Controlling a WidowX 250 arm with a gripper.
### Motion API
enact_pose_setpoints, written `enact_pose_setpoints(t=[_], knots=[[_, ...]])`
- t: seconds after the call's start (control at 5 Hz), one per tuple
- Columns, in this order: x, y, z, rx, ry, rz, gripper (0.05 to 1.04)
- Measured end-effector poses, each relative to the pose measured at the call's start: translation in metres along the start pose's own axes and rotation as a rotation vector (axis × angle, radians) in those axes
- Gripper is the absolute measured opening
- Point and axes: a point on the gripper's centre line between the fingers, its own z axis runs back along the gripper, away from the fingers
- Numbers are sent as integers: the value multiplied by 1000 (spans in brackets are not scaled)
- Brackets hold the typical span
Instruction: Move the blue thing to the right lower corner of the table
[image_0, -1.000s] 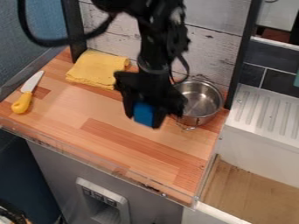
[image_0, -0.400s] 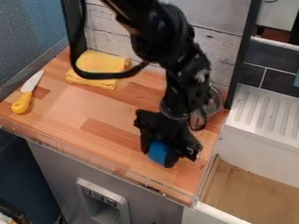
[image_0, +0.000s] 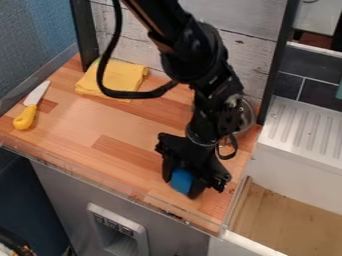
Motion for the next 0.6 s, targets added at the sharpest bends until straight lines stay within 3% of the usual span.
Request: enact_pose_setpoints(t=[0.2,0.4,0.6], knots=[[-1,-5,1,-27,25,5,947],[-3,-9,9,-69,17,-13,1007],[1,-5,29,-96,-25,-11,1001]])
